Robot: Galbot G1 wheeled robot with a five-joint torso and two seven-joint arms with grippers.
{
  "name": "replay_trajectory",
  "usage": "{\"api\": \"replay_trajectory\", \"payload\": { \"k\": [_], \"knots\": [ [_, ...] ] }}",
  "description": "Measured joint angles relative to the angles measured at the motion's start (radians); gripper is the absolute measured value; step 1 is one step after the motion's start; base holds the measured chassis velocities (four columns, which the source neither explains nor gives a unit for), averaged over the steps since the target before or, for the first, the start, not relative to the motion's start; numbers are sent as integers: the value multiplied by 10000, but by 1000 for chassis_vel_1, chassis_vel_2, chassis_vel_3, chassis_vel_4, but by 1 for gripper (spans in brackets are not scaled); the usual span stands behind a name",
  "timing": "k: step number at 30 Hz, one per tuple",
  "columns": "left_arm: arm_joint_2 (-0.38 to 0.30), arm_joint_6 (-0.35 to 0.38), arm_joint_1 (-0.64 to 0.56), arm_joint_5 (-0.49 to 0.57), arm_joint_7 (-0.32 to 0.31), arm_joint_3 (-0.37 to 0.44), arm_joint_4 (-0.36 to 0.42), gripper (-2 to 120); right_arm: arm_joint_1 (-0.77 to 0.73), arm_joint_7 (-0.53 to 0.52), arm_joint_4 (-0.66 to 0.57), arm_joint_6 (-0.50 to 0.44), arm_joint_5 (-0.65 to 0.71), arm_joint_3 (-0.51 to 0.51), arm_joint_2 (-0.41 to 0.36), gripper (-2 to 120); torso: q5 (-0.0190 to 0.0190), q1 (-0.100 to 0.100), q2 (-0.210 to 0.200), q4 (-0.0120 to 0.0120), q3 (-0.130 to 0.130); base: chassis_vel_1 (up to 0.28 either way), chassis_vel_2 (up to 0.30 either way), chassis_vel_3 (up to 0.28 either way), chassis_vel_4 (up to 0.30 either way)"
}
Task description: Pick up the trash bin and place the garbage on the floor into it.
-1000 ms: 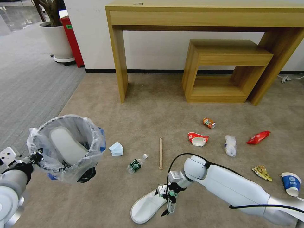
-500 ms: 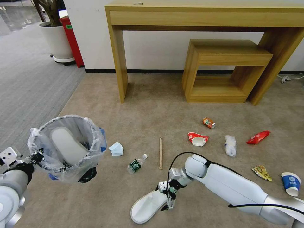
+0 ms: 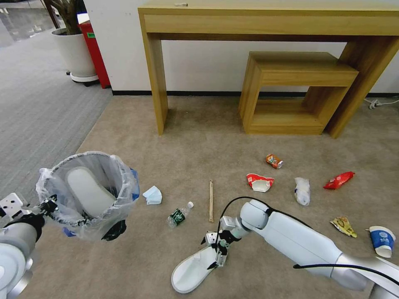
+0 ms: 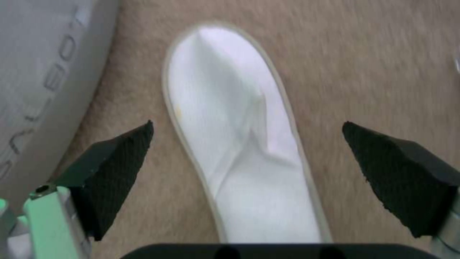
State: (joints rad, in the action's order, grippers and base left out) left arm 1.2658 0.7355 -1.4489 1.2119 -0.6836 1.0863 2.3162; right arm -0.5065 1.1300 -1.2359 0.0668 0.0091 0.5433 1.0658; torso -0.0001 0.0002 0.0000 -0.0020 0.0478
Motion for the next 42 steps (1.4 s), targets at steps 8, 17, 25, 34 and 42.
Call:
{"api": "replay_trajectory", "payload": {
  "k": [8, 17, 25, 34, 42],
  "knots": [
    [13, 0, -58, -44, 2, 38, 74, 1, 11, 76, 416, -413, -94, 14, 579, 100, 0, 0, 0, 2, 0, 0, 0, 0, 0],
    [74, 0, -126, -70, 4, 74, 212, 1, -220, -235, 741, -239, -423, 120, 956, 100, 1, -1, 0, 1, 0, 0, 0, 0, 0],
    [122, 0, -131, -73, 4, 71, 220, 1, -342, -347, 1021, -238, -535, 87, 1044, 100, 1, -1, 0, 1, 0, 0, 0, 0, 0],
    [138, 0, -108, -103, -12, 73, 251, 1, -433, -293, 1156, -257, -708, 81, 1103, 88, 1, 0, 0, 1, 0, 0, 0, 0, 0],
    [133, 0, -135, -93, -17, 118, 291, 1, -502, -273, 1186, -263, -785, 39, 1051, 58, 1, -1, 0, 1, 0, 0, 0, 0, 0]
  ]
}}
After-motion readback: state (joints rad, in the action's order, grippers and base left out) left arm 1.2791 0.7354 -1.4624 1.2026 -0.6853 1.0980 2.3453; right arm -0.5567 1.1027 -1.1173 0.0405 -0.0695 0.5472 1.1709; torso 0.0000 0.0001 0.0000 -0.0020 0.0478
